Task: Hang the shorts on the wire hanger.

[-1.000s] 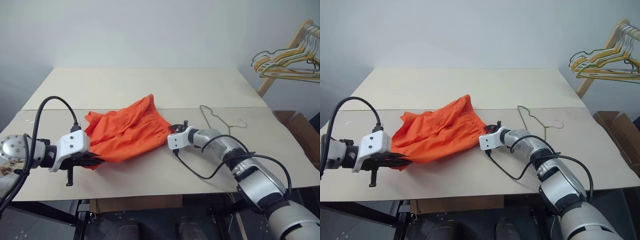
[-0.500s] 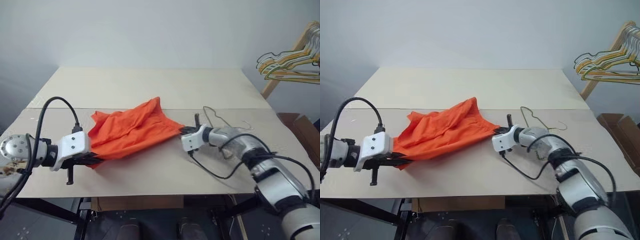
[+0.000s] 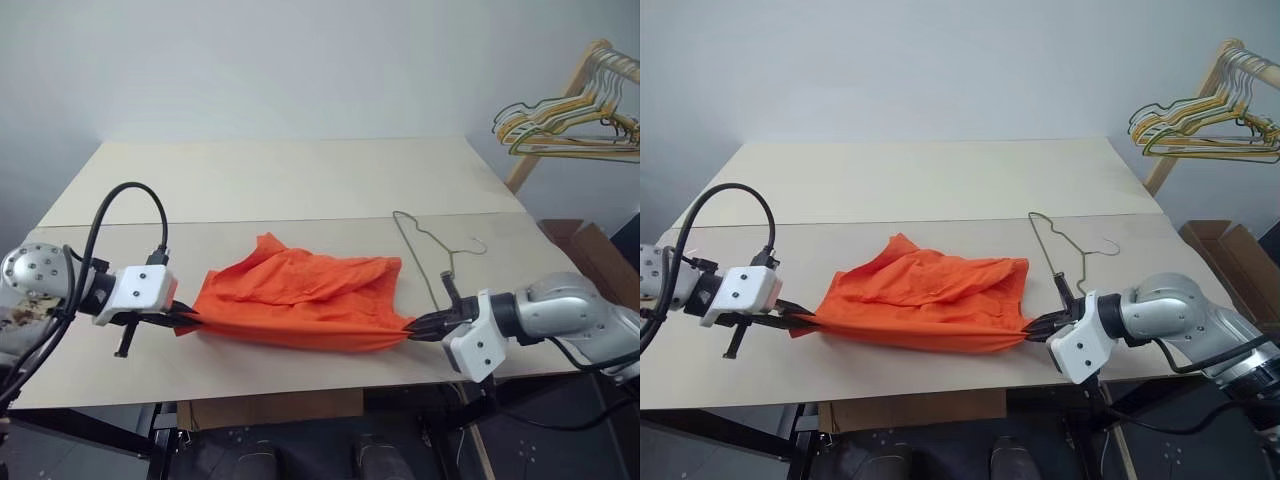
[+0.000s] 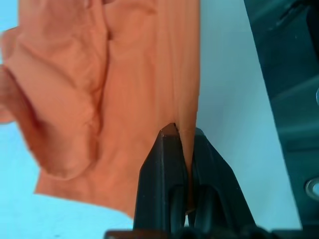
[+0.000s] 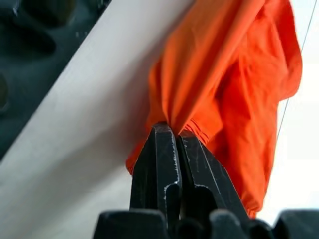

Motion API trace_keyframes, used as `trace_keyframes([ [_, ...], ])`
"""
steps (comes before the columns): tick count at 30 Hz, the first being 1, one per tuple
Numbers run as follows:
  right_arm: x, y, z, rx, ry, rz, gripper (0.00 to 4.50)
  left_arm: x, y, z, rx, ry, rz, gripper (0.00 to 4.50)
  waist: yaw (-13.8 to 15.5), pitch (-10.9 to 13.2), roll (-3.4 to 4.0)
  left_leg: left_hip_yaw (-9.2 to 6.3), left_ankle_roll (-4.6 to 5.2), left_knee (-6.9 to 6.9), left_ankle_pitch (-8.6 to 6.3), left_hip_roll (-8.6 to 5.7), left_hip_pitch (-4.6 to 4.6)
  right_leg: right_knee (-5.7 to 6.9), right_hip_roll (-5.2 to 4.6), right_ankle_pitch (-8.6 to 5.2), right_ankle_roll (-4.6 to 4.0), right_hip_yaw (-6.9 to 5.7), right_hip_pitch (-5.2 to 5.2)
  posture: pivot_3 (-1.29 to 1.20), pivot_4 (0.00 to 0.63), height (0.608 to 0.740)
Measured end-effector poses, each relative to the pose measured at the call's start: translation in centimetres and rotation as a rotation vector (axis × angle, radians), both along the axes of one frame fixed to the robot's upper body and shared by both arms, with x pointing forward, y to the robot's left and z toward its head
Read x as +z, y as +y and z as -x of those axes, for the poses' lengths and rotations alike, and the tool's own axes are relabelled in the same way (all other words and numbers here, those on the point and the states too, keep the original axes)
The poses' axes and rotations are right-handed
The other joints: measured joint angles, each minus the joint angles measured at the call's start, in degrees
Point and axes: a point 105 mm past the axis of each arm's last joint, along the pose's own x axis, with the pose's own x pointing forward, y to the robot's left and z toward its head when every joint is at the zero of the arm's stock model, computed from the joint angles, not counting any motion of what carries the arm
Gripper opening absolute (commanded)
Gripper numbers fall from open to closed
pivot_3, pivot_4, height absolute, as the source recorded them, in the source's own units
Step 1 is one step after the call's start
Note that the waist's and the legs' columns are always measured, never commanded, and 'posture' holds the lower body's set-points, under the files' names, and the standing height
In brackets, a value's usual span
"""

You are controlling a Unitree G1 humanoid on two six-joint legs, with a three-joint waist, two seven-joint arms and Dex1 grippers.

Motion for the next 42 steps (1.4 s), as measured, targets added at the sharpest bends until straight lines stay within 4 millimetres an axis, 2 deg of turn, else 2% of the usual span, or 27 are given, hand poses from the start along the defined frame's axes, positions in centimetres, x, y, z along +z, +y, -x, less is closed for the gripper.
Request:
trace_keyframes([
  [3,1.4,0.9,-3.2,-0.108,0.008,-0.109,0.03,0.6,-1.2,-2.3,0.034,-0.063,0.066,0.0,-0.2,-0.34,0.0,-0.02,0.0,0.05,0.0,-0.01,-0.06,0.0,0.05,0.05,0.03,0.02,-0.01,-0.05,0.0,0.74],
  [5,2.5,1.4,-5.3,-0.173,0.0,-0.176,0.03,1.5,-2.2,-4.4,0.081,-0.127,0.117,0.0,0.1,-0.46,-0.01,-0.1,0.0,0.1,0.01,-0.02,-0.12,0.0,0.1,0.1,0.07,0.01,0.0,-0.05,0.0,0.74],
  [6,3.5,1.7,-6.8,-0.216,-0.018,-0.228,0.03,2.4,-2.8,-6.2,0.138,-0.183,0.16,0.0,0.24,-0.49,-0.03,-0.14,-0.01,0.15,0.01,-0.05,-0.17,0.0,0.11,0.14,0.1,0.0,-0.02,-0.04,0.0,0.74],
  [8,5.8,2.2,-10.6,-0.328,-0.1,-0.321,0.03,5.8,-3.9,-11.1,0.298,-0.354,0.289,0.0,0.62,-0.5,-0.06,-0.25,-0.03,0.24,0.06,-0.07,-0.33,-0.04,0.14,0.3,0.14,-0.03,-0.11,-0.04,0.0,0.74],
  [9,7.5,2.4,-12.9,-0.398,-0.176,-0.375,0.03,8.4,-4.3,-13.7,0.404,-0.464,0.362,0.0,0.7,-0.51,-0.08,-0.28,-0.04,0.25,0.06,-0.13,-0.35,-0.02,0.1,0.33,0.15,-0.03,-0.13,-0.04,0.0,0.74],
  [10,8.6,2.5,-14.3,-0.448,-0.223,-0.409,0.03,10.1,-4.3,-15.1,0.474,-0.527,0.403,0.0,0.68,-0.52,-0.09,-0.29,-0.04,0.24,0.06,-0.19,-0.42,-0.02,0.04,0.34,0.15,-0.03,-0.23,-0.04,0.0,0.74],
  [11,10.5,2.5,-16.5,-0.529,-0.308,-0.464,0.03,12.8,-4.1,-17.1,0.591,-0.629,0.466,0.0,0.6,-0.52,-0.09,-0.32,-0.05,0.24,0.07,-0.28,-0.58,0.08,-0.06,0.36,0.15,-0.03,-0.47,-0.04,0.0,0.74],
  [13,14.7,2.7,-19.5,-0.674,-0.472,-0.598,0.03,19.0,-3.3,-19.0,0.774,-0.853,0.575,0.0,0.12,-0.53,-0.1,-0.36,-0.27,0.08,0.2,-0.46,-1.19,0.22,-0.29,0.4,0.18,0.01,-1.22,-0.04,0.0,0.74],
  [14,16.9,2.7,-20.5,-0.743,-0.557,-0.684,0.03,21.9,-2.8,-19.2,0.852,-0.961,0.624,0.0,-0.27,-0.54,-0.1,-0.32,-0.41,0.0,0.28,-0.5,-1.53,0.5,-0.34,0.4,0.18,0.09,-1.69,-0.04,0.0,0.74],
  [16,21.2,2.7,-21.0,-0.826,-0.712,-0.86,0.03,26.2,-2.8,-18.8,0.938,-1.132,0.703,0.0,-0.57,-0.57,-0.09,-0.21,-0.97,-0.03,0.61,-0.53,-2.08,0.84,-0.45,0.4,0.19,0.04,-2.46,-0.04,0.0,0.74],
  [17,23.8,3.0,-20.5,-0.842,-0.801,-0.974,0.03,28.1,-3.0,-18.3,0.974,-1.233,0.741,0.0,-0.53,-0.57,-0.09,0.0,-1.0,-0.18,0.63,-0.54,-2.19,0.92,-0.57,0.39,0.19,-0.02,-2.78,-0.04,0.0,0.74],
  [19,27.1,2.9,-19.1,-0.816,-0.932,-1.146,0.03,30.3,-2.9,-17.3,0.997,-1.39,0.788,0.0,-0.53,-0.57,-0.09,0.24,-1.01,-0.53,0.63,-0.65,-2.23,0.84,-0.73,0.39,0.2,-0.06,-3.0,-0.04,0.0,0.74],
  [21,28.4,2.7,-18.2,-0.783,-1.001,-1.236,0.03,31.9,-3.1,-16.3,0.979,-1.488,0.836,0.0,-0.54,-0.57,-0.09,0.32,-0.91,-0.6,0.57,-0.66,-2.24,0.63,-0.75,0.39,0.2,-0.08,-2.96,-0.05,0.0,0.74],
  [23,27.9,2.6,-18.2,-0.767,-1.006,-1.236,0.03,32.3,-3.4,-15.9,0.947,-1.515,0.858,0.0,-0.61,-0.59,-0.08,0.37,-0.5,-0.58,0.33,-0.7,-2.2,0.5,-0.75,0.39,0.22,-0.08,-2.79,-0.05,0.0,0.74],
  [24,27.0,2.5,-18.4,-0.762,-0.996,-1.216,0.03,32.2,-3.6,-15.9,0.925,-1.511,0.856,0.0,-0.67,-0.59,-0.08,0.37,-0.44,-0.57,0.3,-0.71,-2.19,0.5,-0.75,0.43,0.27,-0.09,-2.76,-0.05,0.0,0.74],
  [27,21.2,2.0,-19.6,-0.737,-0.927,-1.044,0.03,29.6,-4.3,-16.9,0.824,-1.427,0.804,0.0,-0.7,-0.63,-0.07,0.35,-0.33,-0.47,0.35,-0.78,-1.73,0.27,-0.75,0.49,0.35,-0.14,-2.2,-0.05,0.0,0.74],
  [30,14.0,1.0,-20.1,-0.694,-0.825,-0.8,0.03,23.6,-4.7,-18.2,0.69,-1.254,0.721,0.0,-1.23,-0.67,-0.01,0.34,-0.18,-0.49,0.56,-0.79,-1.26,0.08,-0.74,0.71,0.4,-0.15,-1.65,-0.05,0.0,0.74],
  [32,10.5,0.7,-19.7,-0.63,-0.775,-0.652,0.03,19.1,-4.7,-18.5,0.615,-1.121,0.67,0.0,-2.26,-0.68,0.01,0.28,-0.2,-0.52,0.69,-0.79,-1.28,0.06,-0.74,0.83,0.42,-0.14,-1.69,-0.05,0.0,0.74],
  [34,7.3,0.5,-18.9,-0.552,-0.715,-0.523,0.03,14.6,-4.9,-17.7,0.511,-0.988,0.622,0.0,-3.37,-0.72,0.05,0.21,-0.21,-0.58,0.69,-0.78,-1.28,0.07,-0.74,0.82,0.42,-0.14,-1.7,-0.05,0.0,0.74],
  [37,2.5,0.7,-17.5,-0.467,-0.586,-0.4,0.03,7.9,-4.9,-14.9,0.348,-0.756,0.503,0.0,-5.92,-0.76,0.05,0.13,-0.43,-0.77,0.83,-0.66,-1.39,0.17,-0.69,0.85,0.39,-0.12,-1.83,-0.04,0.001,0.74],
  [38,1.2,0.9,-16.9,-0.435,-0.552,-0.369,0.03,6.3,-4.8,-13.7,0.298,-0.689,0.451,0.0,-7.03,-0.77,0.05,0.06,-0.5,-0.77,0.88,-0.66,-1.47,0.17,-0.69,0.85,0.39,-0.12,-1.88,-0.04,0.003,0.74],
  [40,-1.1,1.0,-15.9,-0.374,-0.499,-0.295,0.03,4.5,-4.1,-11.8,0.239,-0.587,0.36,0.0,-8.37,-0.77,0.05,-0.18,-0.46,-0.77,0.85,-0.63,-1.48,0.12,-0.66,0.84,0.39,-0.13,-1.86,-0.03,0.006,0.74],
  [42,-2.5,1.1,-15.2,-0.328,-0.466,-0.243,0.03,4.2,-3.4,-10.5,0.203,-0.533,0.294,0.0,-8.9,-0.78,0.06,-0.34,-0.42,-0.77,0.84,-0.64,-1.36,0.09,-0.66,0.84,0.39,-0.12,-1.76,-0.03,0.01,0.74],
])
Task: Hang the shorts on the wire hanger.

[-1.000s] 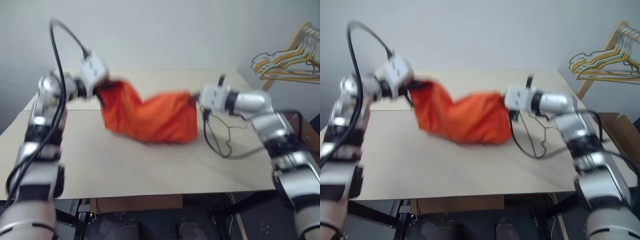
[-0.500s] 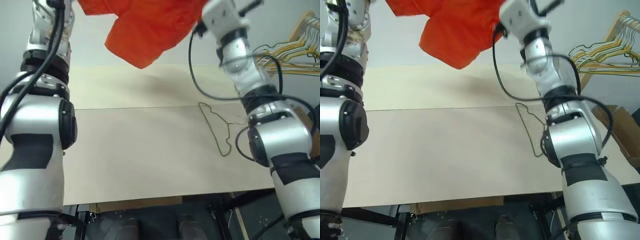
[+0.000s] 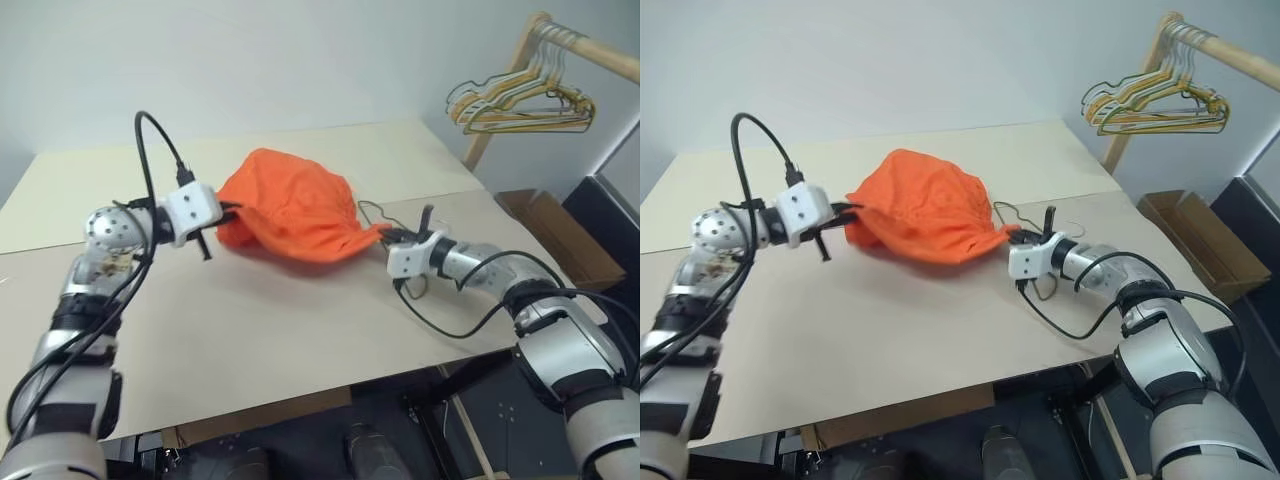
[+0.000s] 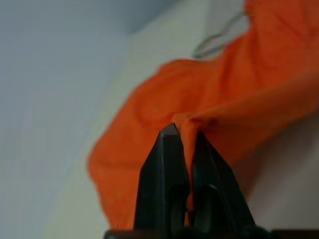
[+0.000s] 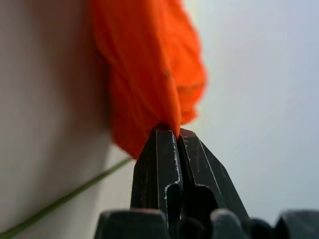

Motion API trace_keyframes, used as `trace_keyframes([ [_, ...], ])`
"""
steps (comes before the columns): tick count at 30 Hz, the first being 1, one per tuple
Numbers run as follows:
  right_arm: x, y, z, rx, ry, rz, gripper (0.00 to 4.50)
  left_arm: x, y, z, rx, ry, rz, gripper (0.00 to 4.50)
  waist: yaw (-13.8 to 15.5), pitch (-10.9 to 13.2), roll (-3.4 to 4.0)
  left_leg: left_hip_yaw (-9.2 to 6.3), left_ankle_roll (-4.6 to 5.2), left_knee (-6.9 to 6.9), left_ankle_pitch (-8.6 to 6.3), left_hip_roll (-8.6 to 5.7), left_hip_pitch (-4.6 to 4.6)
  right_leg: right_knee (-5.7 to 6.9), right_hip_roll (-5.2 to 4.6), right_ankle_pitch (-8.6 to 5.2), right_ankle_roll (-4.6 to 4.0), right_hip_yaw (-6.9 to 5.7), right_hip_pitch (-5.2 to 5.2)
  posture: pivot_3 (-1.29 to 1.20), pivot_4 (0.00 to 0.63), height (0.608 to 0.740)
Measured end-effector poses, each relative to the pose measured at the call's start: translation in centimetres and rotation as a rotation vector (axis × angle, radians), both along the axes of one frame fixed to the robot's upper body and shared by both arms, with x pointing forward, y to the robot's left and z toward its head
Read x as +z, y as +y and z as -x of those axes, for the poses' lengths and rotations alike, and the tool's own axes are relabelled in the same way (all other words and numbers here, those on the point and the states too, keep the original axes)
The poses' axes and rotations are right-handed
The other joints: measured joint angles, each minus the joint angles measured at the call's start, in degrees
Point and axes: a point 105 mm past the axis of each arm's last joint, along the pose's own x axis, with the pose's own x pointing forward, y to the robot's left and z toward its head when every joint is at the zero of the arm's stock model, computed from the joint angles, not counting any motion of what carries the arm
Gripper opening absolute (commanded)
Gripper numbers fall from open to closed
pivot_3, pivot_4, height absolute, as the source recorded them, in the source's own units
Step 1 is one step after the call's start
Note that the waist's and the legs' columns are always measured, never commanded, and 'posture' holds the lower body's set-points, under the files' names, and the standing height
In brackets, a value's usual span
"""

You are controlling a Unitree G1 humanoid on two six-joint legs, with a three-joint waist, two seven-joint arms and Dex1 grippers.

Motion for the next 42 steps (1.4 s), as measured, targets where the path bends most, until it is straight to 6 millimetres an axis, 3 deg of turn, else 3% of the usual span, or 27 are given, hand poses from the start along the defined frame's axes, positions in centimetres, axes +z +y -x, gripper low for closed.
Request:
trace_keyframes([
  [5,-0.8,0.7,0.8,0.072,0.012,0.055,0.03,-1.7,1.8,3.3,-0.022,0.184,-0.166,0.0,-0.04,-0.05,0.07,-0.08,0.39,-0.18,-0.26,0.02,1.1,-0.23,0.04,-0.12,0.02,-0.05,1.11,-0.03,0.015,0.74],
  [11,-2.3,1.3,1.9,0.144,0.016,0.12,0.03,-4.7,2.5,7.9,-0.106,0.415,-0.329,0.0,1.04,-0.05,0.07,-0.06,0.46,-0.17,-0.33,0.02,1.12,-0.33,0.0,-0.12,0.02,-0.07,1.18,-0.04,0.02,0.74],
  [17,-3.8,1.0,3.2,0.182,0.049,0.15,0.03,-6.5,1.4,11.4,-0.185,0.531,-0.383,0.0,2.03,-0.05,0.07,0.02,0.48,-0.15,-0.34,0.03,1.18,-0.4,-0.02,-0.15,-0.04,-0.05,1.18,-0.04,0.026,0.74],
  [26,-4.7,0.7,5.7,0.254,0.121,0.125,0.03,-8.2,1.0,14.9,-0.206,0.619,-0.394,0.0,2.57,-0.05,0.07,0.25,0.66,-0.15,-0.49,0.11,1.67,-0.43,0.0,-0.33,-0.19,-0.06,1.71,-0.04,0.039,0.74],
  [33,-5.3,0.5,7.7,0.279,0.183,0.094,0.03,-8.9,1.1,16.1,-0.214,0.65,-0.397,0.0,3.4,-0.05,0.07,0.41,0.67,-0.15,-0.51,0.13,1.79,-0.4,0.02,-0.38,-0.24,-0.04,1.79,-0.05,0.042,0.74],
  [36,-5.8,0.5,8.7,0.29,0.24,0.098,0.77,-9.0,1.3,16.3,-0.225,0.656,-0.417,0.74,3.77,-0.05,0.07,0.49,0.67,-0.15,-0.51,0.14,1.8,-0.39,0.03,-0.39,-0.26,-0.05,1.8,-0.05,0.042,0.74],
  [42,-5.1,0.5,10.1,0.31,0.291,0.081,2.92,-9.1,1.4,16.8,-0.254,0.654,-0.434,2.75,4.19,-0.05,0.07,0.56,0.68,-0.15,-0.52,0.17,1.82,-0.39,0.03,-0.4,-0.28,-0.04,1.83,-0.05,0.045,0.74],
])
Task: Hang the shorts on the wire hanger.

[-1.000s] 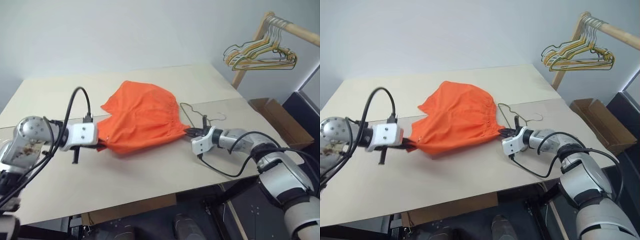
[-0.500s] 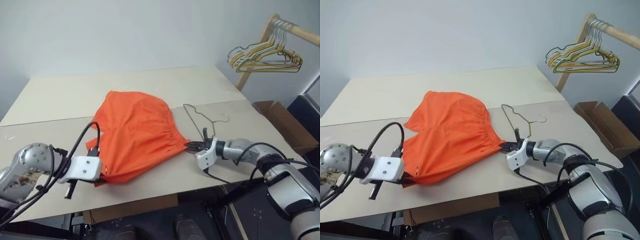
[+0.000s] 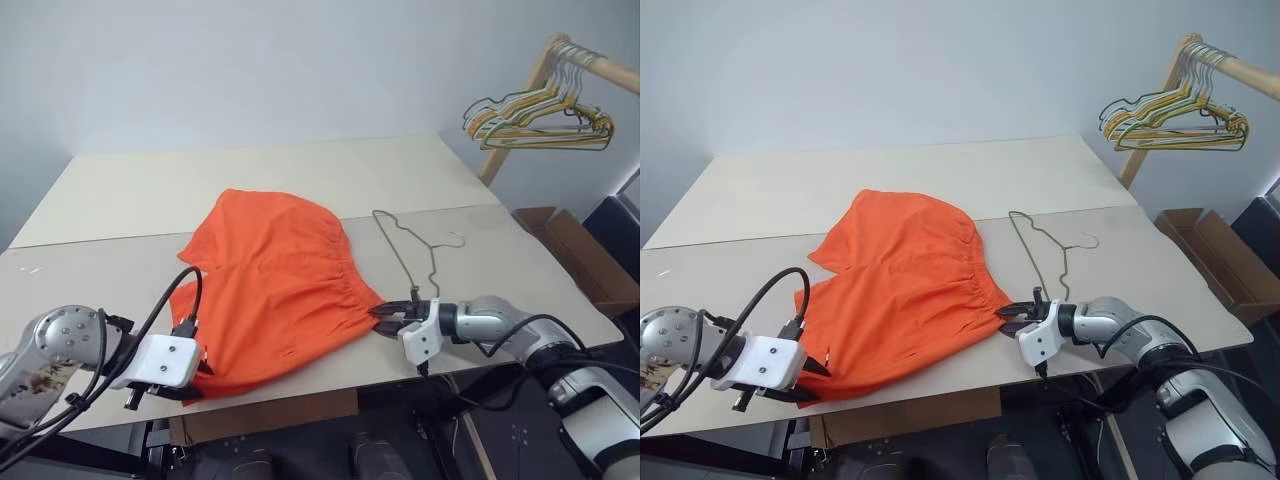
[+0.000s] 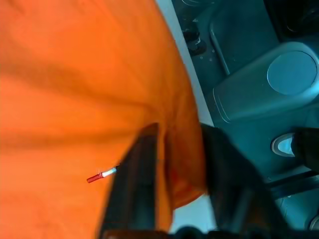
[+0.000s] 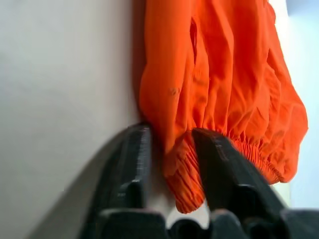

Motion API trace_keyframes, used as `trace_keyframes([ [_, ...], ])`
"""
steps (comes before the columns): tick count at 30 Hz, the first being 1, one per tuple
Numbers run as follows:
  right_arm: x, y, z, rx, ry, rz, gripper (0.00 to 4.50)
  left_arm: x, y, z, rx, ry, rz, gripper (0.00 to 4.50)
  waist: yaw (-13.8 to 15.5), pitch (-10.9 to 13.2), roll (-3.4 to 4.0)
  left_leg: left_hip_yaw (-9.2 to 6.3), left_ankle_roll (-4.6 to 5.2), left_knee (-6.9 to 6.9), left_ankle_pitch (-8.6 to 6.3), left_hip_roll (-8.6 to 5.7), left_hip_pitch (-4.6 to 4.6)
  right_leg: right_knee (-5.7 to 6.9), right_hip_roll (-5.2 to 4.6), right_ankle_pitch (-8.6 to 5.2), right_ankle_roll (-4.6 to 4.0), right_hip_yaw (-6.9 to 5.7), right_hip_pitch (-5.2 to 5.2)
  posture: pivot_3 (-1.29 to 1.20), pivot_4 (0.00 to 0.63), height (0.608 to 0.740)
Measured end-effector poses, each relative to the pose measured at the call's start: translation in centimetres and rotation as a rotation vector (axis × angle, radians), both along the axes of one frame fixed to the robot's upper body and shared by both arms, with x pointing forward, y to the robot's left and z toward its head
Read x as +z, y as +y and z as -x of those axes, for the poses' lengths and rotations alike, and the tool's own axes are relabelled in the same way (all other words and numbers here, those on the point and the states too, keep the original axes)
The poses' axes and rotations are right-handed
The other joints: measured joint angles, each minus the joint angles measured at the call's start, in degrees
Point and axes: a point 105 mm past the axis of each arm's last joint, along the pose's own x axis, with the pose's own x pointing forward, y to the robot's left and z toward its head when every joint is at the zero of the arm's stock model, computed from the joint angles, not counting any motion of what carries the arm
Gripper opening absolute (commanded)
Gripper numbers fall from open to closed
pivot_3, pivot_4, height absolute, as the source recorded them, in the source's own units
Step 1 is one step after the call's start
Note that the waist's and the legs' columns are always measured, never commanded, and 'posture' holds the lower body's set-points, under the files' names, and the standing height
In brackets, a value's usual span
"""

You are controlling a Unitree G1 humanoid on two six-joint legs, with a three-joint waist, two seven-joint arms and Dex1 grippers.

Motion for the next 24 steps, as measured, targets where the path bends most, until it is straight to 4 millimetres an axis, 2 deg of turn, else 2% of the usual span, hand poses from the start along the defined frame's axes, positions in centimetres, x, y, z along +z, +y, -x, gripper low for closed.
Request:
trace_keyframes([
  [4,0.7,-1.1,1.0,-0.026,0.027,0.005,4.3,1.2,0.9,-0.1,0.006,0.0,-0.004,4.06,1.06,0.0,0.0,0.06,0.01,0.0,-0.01,0.03,0.02,0.02,0.0,-0.03,-0.03,0.0,-0.01,-0.04,0.044,0.74],
  [5,0.9,-1.4,1.3,-0.035,0.037,0.005,4.5,1.7,1.0,-0.1,0.006,-0.001,-0.002,4.43,1.27,0.0,0.0,0.07,0.01,0.0,-0.01,0.04,0.04,0.02,0.0,-0.04,-0.04,0.0,0.0,-0.04,0.044,0.74],
  [8,1.4,-2.5,2.4,-0.108,0.112,-0.023,4.5,3.0,1.1,-0.2,0.012,0.008,0.053,4.47,2.24,0.0,0.0,0.08,0.01,0.0,-0.01,0.06,0.02,0.04,0.0,-0.09,-0.07,-0.02,-0.02,-0.04,0.043,0.74],
  [11,2.6,-3.6,2.7,-0.251,0.217,-0.118,4.5,5.4,0.7,-1.6,0.064,-0.031,0.163,4.47,3.24,0.0,0.0,0.09,0.01,0.08,-0.01,0.08,0.04,0.11,0.04,-0.11,-0.06,-0.02,-0.01,-0.05,0.041,0.74],
  [14,5.5,-4.2,1.5,-0.437,0.285,-0.297,4.5,7.8,-1.0,-3.5,0.124,-0.102,0.351,4.47,4.21,-0.01,0.02,0.09,0.0,0.2,0.0,0.19,0.08,0.18,0.24,-0.31,0.3,0.01,0.02,-0.06,0.036,0.74],
  [17,7.5,-6.3,-0.8,-0.685,0.316,-0.424,4.5,9.1,-3.3,-5.3,0.18,-0.119,0.531,4.47,4.6,-0.04,-0.01,0.07,0.0,0.27,-0.01,0.27,0.06,0.22,0.35,-0.3,0.28,-0.01,0.02,-0.07,0.033,0.74],
  [19,7.7,-8.0,-2.2,-0.854,0.334,-0.471,4.5,9.5,-4.8,-5.9,0.191,-0.109,0.605,4.47,4.78,-0.05,-0.03,0.07,0.0,0.28,-0.01,0.23,-0.03,0.22,0.35,-0.13,0.0,-0.01,-0.05,-0.09,0.03,0.74],
  [24,6.7,-11.4,-4.3,-1.244,0.409,-0.484,4.5,10.3,-6.8,-6.9,0.172,-0.107,0.669,4.47,4.3,-0.05,-0.02,0.08,-0.01,0.3,-0.01,0.17,-0.16,0.2,0.34,-0.09,-0.08,0.02,-0.16,-0.1,0.022,0.74],
])
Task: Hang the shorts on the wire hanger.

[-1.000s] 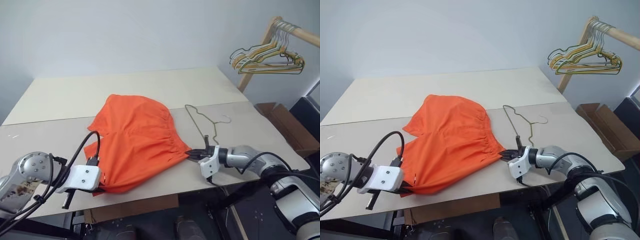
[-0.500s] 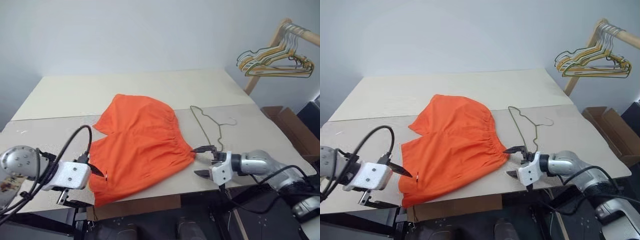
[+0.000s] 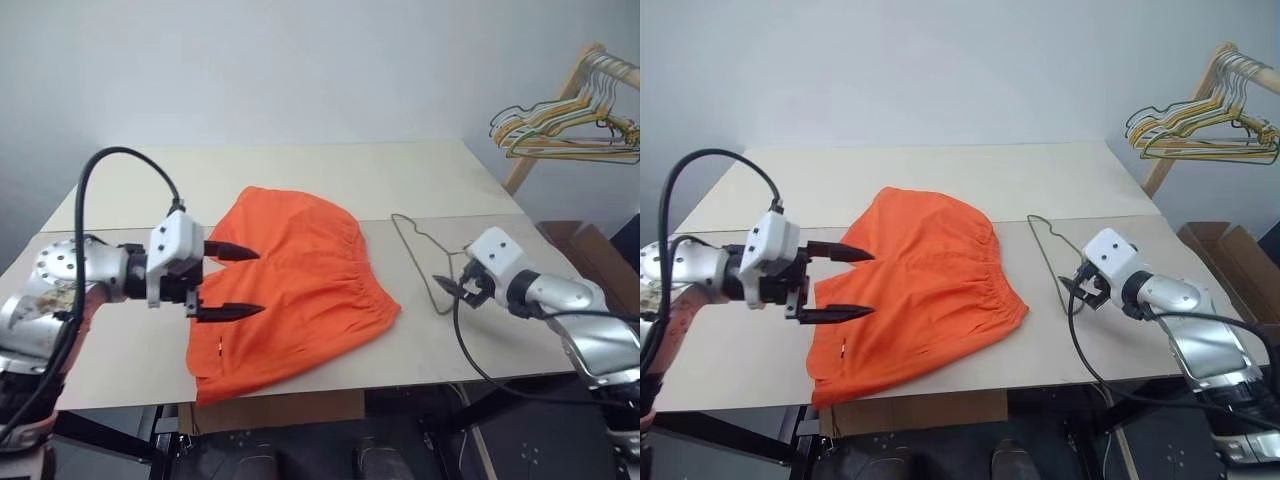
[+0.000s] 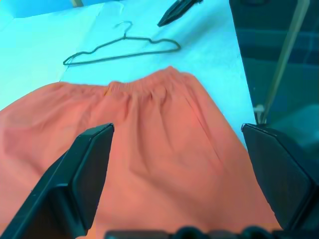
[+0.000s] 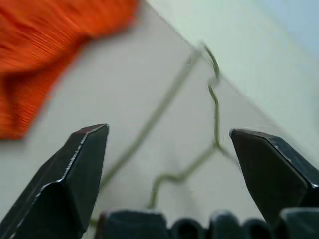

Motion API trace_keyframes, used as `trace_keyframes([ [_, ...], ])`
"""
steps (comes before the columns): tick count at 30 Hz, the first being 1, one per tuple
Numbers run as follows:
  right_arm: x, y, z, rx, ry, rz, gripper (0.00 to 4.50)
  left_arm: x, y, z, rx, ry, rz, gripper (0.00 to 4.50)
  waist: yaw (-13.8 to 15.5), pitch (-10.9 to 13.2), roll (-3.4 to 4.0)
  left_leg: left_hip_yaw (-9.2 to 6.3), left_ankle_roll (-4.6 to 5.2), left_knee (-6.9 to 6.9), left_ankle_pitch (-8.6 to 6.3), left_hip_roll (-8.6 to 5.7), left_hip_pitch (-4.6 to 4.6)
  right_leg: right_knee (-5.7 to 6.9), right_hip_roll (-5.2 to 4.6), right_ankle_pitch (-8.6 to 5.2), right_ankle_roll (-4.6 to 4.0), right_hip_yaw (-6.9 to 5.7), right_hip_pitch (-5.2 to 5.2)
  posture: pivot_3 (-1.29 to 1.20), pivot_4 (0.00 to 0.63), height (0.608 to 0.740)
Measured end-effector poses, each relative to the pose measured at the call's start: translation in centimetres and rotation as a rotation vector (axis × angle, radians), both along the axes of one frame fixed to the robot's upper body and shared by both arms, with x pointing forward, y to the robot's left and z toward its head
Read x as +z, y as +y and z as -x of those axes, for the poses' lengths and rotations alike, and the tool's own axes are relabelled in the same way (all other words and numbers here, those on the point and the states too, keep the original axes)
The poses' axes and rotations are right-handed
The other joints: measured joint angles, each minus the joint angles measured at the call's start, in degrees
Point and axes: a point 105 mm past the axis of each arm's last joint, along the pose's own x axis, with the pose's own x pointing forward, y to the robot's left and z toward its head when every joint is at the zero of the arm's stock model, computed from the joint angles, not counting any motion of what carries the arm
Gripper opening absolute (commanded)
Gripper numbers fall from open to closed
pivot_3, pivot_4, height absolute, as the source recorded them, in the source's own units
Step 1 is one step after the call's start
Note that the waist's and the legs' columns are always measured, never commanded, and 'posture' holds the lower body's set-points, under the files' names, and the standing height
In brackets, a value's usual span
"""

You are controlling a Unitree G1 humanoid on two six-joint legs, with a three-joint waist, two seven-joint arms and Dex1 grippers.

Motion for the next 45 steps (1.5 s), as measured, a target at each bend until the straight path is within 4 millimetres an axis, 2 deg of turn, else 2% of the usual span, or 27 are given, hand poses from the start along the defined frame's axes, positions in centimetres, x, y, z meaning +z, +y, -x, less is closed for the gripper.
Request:
trace_keyframes([
  [2,-0.5,-1.2,-0.3,-0.114,0.077,-0.009,4.5,0.1,-0.2,-0.3,-0.004,-0.002,0.003,4.47,-0.13,-0.01,0.01,-0.01,0.01,-0.05,0.0,0.01,0.0,-0.03,0.02,-0.02,-0.02,0.0,-0.02,-0.1,0.021,0.74],
  [5,-1.9,-1.8,-0.2,-0.184,0.168,-0.028,4.5,-0.3,-0.5,-0.5,-0.008,0.015,0.014,4.47,-0.27,-0.01,0.01,-0.01,0.02,-0.05,-0.01,0.01,-0.02,-0.04,0.02,-0.02,-0.01,0.0,-0.02,-0.09,0.02,0.74],
  [9,-4.2,-1.4,-0.2,-0.222,0.278,-0.074,4.5,0.0,-0.9,-0.7,-0.019,0.009,0.019,4.47,-0.34,-0.01,0.01,-0.01,0.02,-0.04,-0.01,-0.01,-0.03,-0.05,0.01,-0.02,0.0,0.01,-0.01,-0.09,0.02,0.74],
  [16,-4.2,-0.4,-1.7,-0.225,0.306,-0.139,4.5,0.0,-1.0,-0.7,-0.019,0.013,0.023,4.47,-1.0,-0.01,0.01,-0.06,0.02,-0.05,-0.01,-0.01,-0.06,-0.09,0.01,-0.02,0.01,-0.02,0.0,-0.08,0.023,0.74],
  [20,-5.6,-0.2,-1.5,-0.245,0.374,-0.17,3.57,0.0,-1.0,-0.7,-0.019,0.012,0.023,4.5,-1.23,-0.01,0.01,-0.06,0.02,-0.05,-0.01,-0.02,-0.05,-0.1,0.01,-0.02,0.01,-0.01,0.0,-0.08,0.025,0.74],
  [30,-5.8,-0.4,-1.5,-0.281,0.414,-0.198,0.04,-0.3,-0.9,-0.6,-0.019,0.018,0.017,4.5,-1.53,-0.01,0.01,-0.09,0.02,-0.05,-0.01,-0.01,-0.05,-0.13,0.01,-0.03,0.04,-0.04,0.03,-0.08,0.028,0.74],
  [39,-5.6,-0.5,-1.3,-0.292,0.383,-0.166,0.04,-0.3,-0.9,-0.6,-0.024,0.02,0.013,4.5,-1.52,-0.01,0.01,-0.1,0.01,-0.07,-0.01,-0.02,-0.08,-0.15,0.01,-0.07,0.11,-0.04,0.01,-0.08,0.026,0.74],
  [42,-5.1,-1.0,-1.6,-0.248,0.251,-0.014,0.04,-0.2,-0.8,-0.7,-0.018,0.017,0.011,4.5,-1.54,-0.01,0.02,-0.08,0.01,-0.06,-0.01,-0.05,-0.16,-0.15,-0.02,-0.2,0.35,-0.03,-0.09,-0.09,0.023,0.74],
  [45,-2.2,-1.3,-2.5,-0.134,0.018,0.207,0.04,0.1,-0.7,-1.3,0.003,0.005,0.022,4.5,-1.67,0.0,0.04,-0.07,0.01,-0.06,-0.01,-0.06,-0.23,-0.14,-0.02,-0.23,0.43,-0.01,-0.18,-0.09,0.019,0.74],
])
